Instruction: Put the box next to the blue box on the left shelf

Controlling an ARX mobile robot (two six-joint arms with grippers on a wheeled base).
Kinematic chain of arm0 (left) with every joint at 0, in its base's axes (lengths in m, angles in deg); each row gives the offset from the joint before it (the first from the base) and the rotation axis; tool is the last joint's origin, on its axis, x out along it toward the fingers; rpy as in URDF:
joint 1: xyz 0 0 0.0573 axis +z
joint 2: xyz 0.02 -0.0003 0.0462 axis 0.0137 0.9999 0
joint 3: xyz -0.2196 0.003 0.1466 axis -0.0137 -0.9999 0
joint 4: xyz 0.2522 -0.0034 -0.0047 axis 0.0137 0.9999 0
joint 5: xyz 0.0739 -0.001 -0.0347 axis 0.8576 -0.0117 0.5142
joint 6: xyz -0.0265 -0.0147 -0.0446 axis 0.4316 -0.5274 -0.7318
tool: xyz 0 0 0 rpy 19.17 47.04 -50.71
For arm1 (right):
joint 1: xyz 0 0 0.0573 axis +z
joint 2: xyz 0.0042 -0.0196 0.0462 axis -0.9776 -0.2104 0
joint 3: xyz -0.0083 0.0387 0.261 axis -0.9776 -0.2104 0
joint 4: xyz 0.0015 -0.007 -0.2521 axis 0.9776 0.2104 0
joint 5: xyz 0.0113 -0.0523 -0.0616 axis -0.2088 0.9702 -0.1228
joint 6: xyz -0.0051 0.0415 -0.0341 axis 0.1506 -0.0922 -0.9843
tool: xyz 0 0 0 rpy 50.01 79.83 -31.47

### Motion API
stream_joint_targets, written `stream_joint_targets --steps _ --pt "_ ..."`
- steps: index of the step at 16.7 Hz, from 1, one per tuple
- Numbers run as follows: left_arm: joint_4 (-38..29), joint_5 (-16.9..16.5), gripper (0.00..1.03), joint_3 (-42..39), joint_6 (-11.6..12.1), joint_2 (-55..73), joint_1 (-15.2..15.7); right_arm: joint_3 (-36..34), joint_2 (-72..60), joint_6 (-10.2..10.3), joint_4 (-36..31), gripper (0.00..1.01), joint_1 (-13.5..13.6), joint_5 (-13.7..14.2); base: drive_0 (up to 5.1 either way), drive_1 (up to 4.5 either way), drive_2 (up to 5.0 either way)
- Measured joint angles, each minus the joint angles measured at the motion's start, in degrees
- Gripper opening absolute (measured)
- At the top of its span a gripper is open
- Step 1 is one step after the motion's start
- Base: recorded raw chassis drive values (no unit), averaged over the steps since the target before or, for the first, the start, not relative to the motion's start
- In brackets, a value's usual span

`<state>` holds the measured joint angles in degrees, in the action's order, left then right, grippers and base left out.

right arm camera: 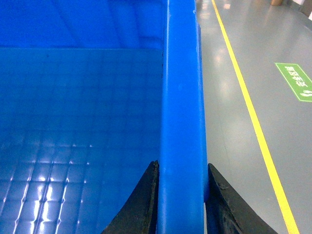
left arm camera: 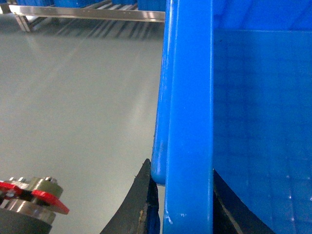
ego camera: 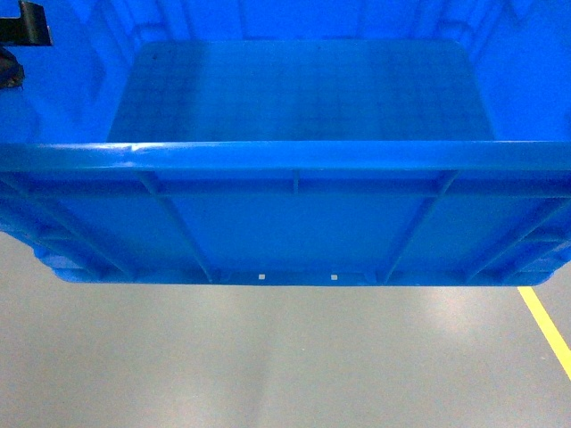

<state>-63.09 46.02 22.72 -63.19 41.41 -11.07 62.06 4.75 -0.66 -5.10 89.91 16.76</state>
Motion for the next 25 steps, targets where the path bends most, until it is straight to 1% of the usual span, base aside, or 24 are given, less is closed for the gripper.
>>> stream_joint_targets --steps 5,13,25 --pt "0.3 -0.1 0.17 0.0 0.0 -0.2 -0.1 -0.2 0.4 0.0 0.3 0.21 0.0 0.2 -1.5 -1.49 -1.5" --pt "0.2 0.0 0.16 0.0 0.0 -0.2 -0.1 -0.2 0.6 0.0 0.2 0.21 0.0 0.2 0.5 4.88 -3.8" --pt "-0.1 0.0 0.16 0.0 0.0 -0.2 -0.1 -0.2 0.6 0.0 0.1 0.21 0.3 0.3 0.0 4.33 -4.3"
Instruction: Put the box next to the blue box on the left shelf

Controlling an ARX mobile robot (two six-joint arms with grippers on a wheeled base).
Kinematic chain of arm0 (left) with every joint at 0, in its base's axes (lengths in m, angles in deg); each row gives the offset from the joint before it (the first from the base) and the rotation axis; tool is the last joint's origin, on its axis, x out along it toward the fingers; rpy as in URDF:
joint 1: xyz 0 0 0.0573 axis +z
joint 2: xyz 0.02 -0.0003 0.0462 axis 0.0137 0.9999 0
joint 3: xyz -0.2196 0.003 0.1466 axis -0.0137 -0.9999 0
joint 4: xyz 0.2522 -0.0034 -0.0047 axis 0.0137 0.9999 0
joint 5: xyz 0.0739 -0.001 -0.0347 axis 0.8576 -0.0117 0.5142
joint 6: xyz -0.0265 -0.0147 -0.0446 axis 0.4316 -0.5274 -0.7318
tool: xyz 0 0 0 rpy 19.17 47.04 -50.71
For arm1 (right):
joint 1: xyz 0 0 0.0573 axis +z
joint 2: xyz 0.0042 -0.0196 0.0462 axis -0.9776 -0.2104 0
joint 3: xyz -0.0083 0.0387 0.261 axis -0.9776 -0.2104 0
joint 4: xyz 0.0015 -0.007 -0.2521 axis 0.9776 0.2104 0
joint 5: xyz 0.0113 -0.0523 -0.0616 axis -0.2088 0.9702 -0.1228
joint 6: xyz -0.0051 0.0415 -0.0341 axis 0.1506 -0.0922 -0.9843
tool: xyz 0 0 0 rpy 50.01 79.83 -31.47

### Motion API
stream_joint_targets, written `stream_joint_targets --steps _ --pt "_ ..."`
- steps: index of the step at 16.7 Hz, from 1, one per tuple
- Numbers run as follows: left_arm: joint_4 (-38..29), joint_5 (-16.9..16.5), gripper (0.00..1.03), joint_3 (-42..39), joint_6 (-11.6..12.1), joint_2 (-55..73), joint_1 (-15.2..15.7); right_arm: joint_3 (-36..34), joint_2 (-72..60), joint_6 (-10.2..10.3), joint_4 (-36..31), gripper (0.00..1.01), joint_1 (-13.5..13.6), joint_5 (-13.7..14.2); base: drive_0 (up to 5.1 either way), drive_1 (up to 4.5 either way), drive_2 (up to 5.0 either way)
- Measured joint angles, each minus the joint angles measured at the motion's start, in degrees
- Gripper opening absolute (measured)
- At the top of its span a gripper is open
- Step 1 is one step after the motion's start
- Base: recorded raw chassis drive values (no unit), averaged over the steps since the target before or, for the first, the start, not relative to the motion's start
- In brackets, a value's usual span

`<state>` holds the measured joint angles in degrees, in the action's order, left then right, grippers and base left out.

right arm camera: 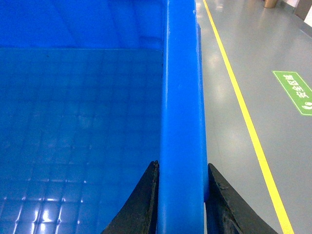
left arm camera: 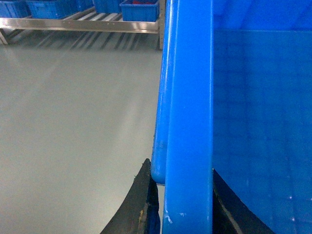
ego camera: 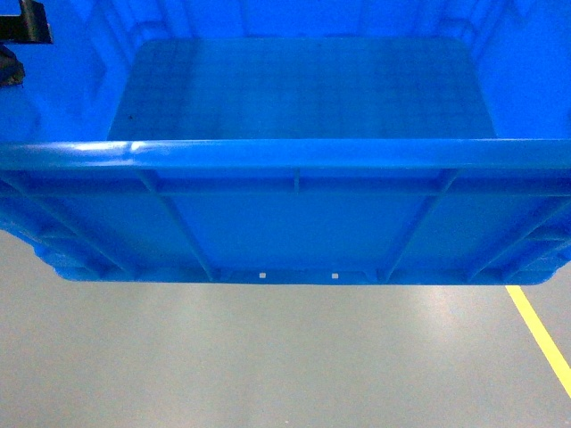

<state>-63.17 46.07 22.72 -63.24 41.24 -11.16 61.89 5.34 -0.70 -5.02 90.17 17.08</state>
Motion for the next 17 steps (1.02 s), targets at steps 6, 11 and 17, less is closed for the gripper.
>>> stream_joint_targets --steps 6,11,17 --pt "0.0 0.0 0.16 0.0 0.0 0.0 0.0 0.0 0.0 0.0 0.1 0.21 0.0 0.0 0.0 4.37 -4.3" --pt "0.2 0.0 0.16 0.0 0.0 0.0 0.0 0.0 0.0 0.0 0.1 0.21 0.0 0.0 0.0 4.32 -4.3" --pt "0.1 0.0 0.16 0.0 0.0 0.0 0.0 0.0 0.0 0.0 0.1 0.21 0.0 0.1 0.0 4.3 -4.4"
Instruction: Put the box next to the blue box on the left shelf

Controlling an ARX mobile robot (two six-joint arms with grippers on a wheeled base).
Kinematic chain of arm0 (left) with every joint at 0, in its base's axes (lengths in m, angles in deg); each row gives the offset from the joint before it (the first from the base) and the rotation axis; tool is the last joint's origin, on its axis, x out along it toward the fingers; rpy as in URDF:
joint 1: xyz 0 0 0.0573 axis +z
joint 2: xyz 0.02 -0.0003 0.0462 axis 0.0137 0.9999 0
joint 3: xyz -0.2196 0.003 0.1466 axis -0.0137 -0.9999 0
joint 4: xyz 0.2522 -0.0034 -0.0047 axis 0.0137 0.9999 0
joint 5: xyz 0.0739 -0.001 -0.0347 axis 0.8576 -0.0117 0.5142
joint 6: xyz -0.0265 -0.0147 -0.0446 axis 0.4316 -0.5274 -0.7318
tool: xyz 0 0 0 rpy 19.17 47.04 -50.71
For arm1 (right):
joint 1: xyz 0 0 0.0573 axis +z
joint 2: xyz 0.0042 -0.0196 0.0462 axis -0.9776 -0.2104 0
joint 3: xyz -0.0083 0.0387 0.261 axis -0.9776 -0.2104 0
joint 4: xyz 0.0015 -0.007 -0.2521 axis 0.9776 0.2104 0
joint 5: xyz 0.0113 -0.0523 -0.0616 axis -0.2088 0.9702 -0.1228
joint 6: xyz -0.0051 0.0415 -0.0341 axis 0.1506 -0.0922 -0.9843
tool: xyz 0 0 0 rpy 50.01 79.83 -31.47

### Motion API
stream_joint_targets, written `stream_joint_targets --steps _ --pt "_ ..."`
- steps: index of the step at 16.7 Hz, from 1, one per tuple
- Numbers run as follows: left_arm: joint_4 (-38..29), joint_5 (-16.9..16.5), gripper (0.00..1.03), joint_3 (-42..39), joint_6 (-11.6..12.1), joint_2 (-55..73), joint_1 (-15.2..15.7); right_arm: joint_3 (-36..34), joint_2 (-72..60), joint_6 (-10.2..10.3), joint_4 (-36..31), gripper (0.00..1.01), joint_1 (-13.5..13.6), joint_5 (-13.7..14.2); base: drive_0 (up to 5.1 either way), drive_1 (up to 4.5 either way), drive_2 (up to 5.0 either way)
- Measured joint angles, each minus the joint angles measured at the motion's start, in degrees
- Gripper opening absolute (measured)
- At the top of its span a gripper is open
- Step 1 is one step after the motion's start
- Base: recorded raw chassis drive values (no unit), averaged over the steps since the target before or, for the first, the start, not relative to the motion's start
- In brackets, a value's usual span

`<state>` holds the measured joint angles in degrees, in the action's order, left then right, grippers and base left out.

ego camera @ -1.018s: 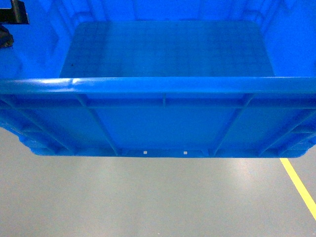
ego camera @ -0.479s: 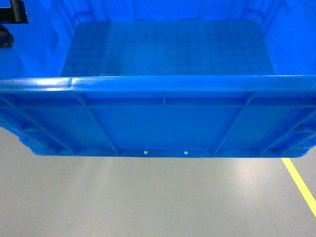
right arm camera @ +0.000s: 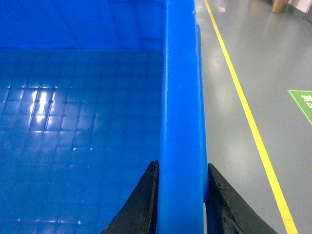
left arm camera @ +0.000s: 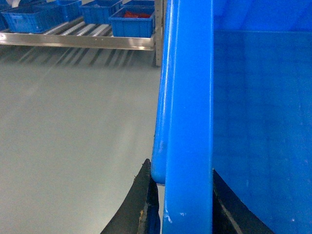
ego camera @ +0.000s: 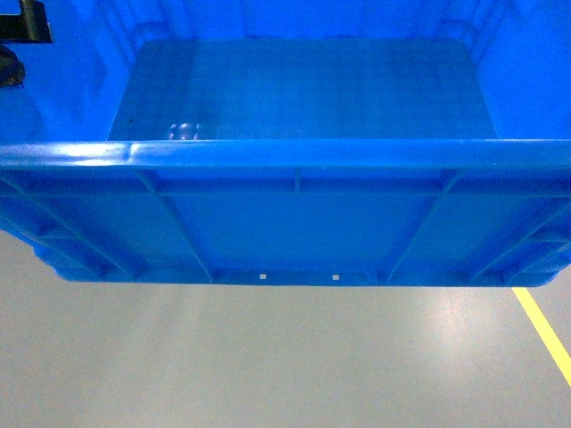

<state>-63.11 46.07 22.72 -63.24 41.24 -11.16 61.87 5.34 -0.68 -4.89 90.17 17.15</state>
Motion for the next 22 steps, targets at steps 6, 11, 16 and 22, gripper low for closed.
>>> stream_joint_targets --steps 6,11,16,22 --pt "0.0 0.0 0.16 0.0 0.0 0.0 0.0 0.0 0.0 0.0 0.0 0.21 0.0 0.0 0.0 4.31 -4.4" --pt "0.1 0.0 0.16 0.0 -0.1 0.0 0.0 0.0 0.0 -0.1 -0.3 0.21 0.0 0.0 -0.1 4.27 -4.4" --pt "0.0 0.0 0.16 0.0 0.0 0.0 0.0 0.0 0.0 0.0 -0.1 0.21 0.0 0.0 -0.1 4.24 -4.4" --pt "0.1 0.0 0.16 0.0 0.0 0.0 0.0 0.0 0.0 0.0 -0.1 0.21 0.0 0.0 -0.1 4.27 -4.4"
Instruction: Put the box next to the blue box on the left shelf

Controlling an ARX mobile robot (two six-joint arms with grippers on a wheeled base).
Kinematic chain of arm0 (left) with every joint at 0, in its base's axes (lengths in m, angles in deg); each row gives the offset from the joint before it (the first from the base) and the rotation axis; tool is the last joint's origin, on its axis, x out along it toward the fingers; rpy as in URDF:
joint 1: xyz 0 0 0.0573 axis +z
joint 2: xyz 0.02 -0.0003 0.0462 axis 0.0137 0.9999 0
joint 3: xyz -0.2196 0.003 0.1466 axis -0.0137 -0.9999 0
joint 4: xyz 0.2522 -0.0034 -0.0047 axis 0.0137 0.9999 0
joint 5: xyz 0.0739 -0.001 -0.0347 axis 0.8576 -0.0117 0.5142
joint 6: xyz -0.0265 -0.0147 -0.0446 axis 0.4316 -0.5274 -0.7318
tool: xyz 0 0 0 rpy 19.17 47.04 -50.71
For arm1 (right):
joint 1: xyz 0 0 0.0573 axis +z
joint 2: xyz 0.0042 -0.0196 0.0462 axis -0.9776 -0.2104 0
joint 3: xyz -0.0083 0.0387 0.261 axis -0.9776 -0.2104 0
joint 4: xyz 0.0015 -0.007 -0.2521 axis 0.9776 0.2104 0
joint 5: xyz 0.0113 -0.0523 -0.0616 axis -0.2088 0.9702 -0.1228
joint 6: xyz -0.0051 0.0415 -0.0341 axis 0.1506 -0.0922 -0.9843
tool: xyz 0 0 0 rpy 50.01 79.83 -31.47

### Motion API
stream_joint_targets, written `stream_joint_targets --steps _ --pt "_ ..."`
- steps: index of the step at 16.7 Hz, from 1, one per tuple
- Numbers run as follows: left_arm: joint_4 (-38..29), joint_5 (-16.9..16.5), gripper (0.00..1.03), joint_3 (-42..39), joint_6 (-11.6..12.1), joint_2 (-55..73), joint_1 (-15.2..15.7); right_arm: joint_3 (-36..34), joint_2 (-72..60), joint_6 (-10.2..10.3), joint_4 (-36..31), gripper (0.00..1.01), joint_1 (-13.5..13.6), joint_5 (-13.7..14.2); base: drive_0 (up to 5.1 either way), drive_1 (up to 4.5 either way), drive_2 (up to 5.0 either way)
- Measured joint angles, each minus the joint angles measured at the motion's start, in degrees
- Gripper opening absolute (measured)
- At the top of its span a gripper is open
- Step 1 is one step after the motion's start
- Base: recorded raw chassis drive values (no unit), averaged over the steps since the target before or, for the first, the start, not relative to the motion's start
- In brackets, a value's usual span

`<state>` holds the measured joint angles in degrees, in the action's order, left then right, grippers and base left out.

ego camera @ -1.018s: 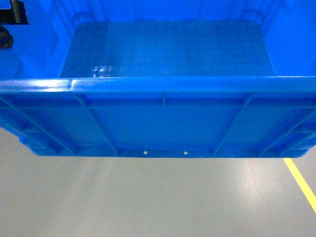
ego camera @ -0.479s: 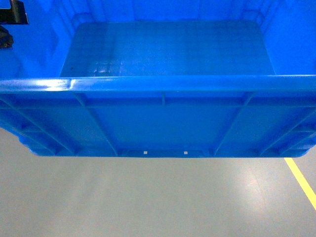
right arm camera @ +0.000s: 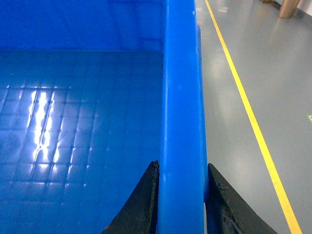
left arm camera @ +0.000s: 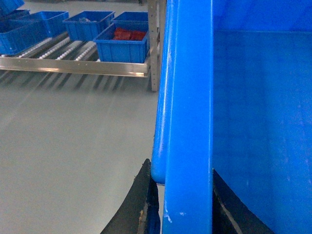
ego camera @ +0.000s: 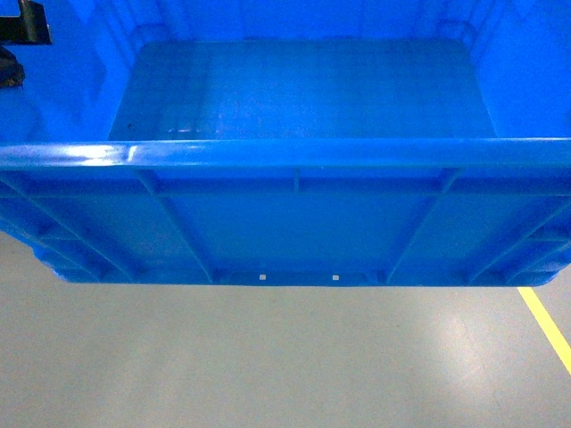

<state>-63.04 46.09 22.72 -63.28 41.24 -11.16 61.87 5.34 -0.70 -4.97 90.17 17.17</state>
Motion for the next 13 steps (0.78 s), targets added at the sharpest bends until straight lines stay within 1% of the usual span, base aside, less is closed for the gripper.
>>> stream_joint_targets --steps 13 --pt "-0.1 -0.1 0.16 0.0 0.0 0.0 0.0 0.0 0.0 0.0 0.0 0.21 0.0 0.0 -0.1 4.28 -4.4"
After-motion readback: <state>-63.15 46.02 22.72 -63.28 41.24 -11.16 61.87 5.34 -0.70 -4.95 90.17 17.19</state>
